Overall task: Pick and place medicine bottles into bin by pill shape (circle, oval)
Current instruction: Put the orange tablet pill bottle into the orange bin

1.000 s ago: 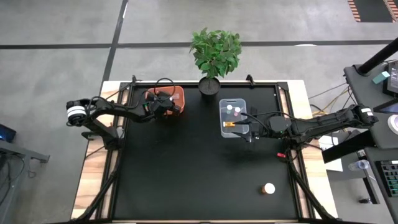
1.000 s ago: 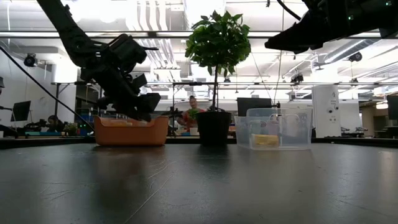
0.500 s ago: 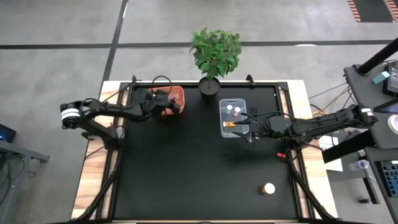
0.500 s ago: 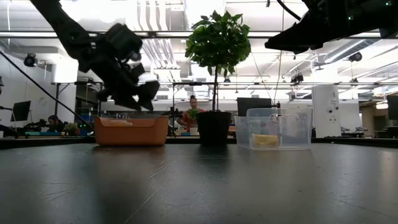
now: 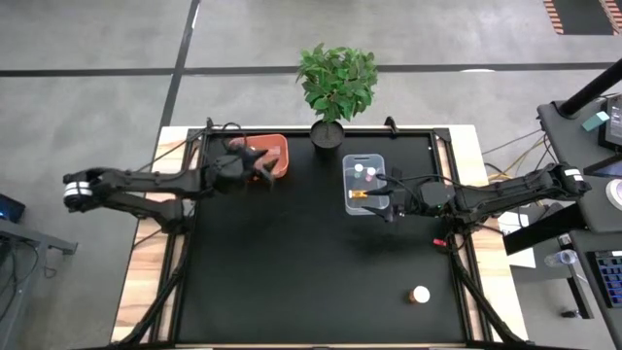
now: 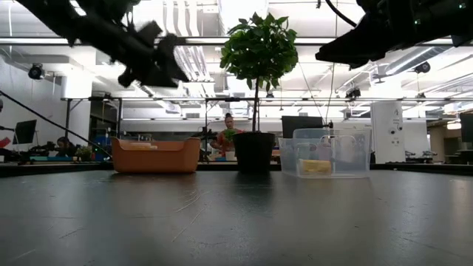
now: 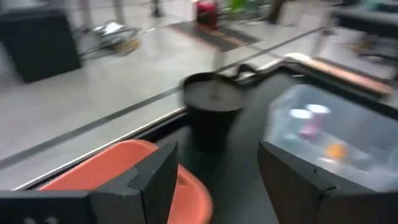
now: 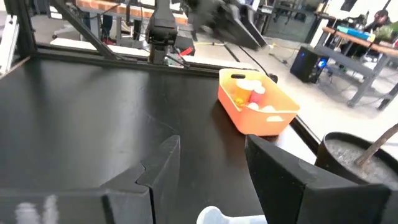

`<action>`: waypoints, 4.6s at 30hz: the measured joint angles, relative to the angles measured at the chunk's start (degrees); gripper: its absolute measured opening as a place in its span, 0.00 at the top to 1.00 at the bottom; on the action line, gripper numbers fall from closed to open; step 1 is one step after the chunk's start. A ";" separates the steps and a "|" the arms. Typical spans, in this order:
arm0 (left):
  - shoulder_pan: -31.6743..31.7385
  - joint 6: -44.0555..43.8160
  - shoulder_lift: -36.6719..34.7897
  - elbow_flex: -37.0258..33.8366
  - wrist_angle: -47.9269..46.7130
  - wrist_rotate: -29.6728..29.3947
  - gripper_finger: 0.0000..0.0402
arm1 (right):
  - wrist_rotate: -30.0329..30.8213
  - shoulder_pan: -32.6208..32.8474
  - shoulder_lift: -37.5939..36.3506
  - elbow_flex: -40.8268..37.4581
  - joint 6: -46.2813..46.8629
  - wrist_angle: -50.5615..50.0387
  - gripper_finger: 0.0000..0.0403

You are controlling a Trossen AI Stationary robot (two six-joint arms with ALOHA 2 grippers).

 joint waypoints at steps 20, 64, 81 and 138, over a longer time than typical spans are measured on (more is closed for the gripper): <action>-14.88 10.99 -5.18 0.01 0.88 0.15 0.49 | -7.01 0.15 0.43 10.76 24.78 -21.81 0.56; -15.82 9.00 -5.89 -0.01 -0.57 5.86 0.49 | -22.49 42.91 31.36 47.67 116.16 -85.22 0.56; -15.72 13.53 -5.89 0.08 -0.52 4.33 0.49 | -23.10 42.75 36.73 46.62 118.80 -82.18 0.54; -15.62 15.36 -5.89 0.67 0.00 3.61 0.49 | -23.34 42.21 35.84 34.53 120.53 -69.62 0.50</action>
